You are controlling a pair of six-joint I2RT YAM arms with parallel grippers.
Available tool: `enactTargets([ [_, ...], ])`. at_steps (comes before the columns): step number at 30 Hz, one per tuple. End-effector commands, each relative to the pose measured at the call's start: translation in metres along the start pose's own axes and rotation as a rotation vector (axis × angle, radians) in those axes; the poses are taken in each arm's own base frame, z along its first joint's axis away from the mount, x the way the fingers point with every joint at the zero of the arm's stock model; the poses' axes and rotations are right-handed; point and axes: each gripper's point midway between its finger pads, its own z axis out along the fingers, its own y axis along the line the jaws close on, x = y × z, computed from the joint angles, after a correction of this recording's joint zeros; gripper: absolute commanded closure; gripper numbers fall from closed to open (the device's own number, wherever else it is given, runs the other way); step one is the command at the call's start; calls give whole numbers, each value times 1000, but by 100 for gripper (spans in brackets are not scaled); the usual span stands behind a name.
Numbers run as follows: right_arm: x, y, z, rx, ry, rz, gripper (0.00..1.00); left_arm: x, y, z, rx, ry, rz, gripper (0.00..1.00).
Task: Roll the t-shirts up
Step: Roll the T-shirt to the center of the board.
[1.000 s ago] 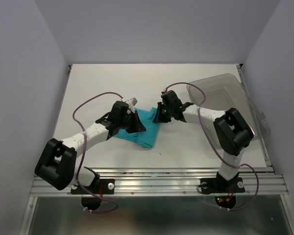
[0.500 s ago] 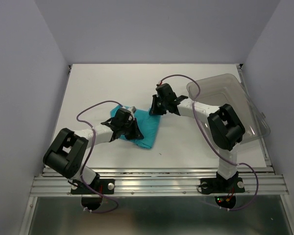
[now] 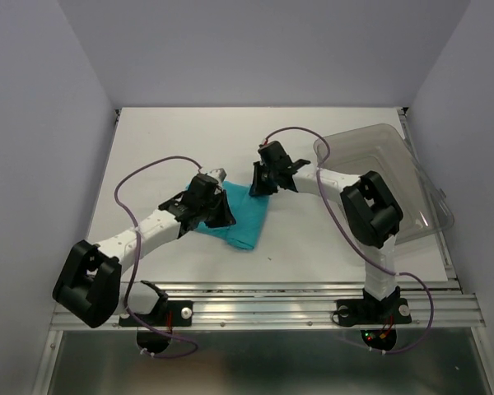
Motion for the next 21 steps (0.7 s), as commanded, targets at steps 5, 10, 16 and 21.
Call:
enactTargets([
  [5, -64, -11, -97, 69, -252, 1, 54, -35, -26, -33, -212, -148, 140, 65],
  [10, -64, -74, -132, 140, -290, 101, 45, -20, -45, -18, -314, -126, 212, 52],
  [16, -49, -112, -160, 166, -306, 158, 36, 1, -50, 6, -456, -94, 295, 35],
  [21, -32, -118, -158, 170, -277, 162, 35, 18, -56, 23, -499, -63, 360, 34],
])
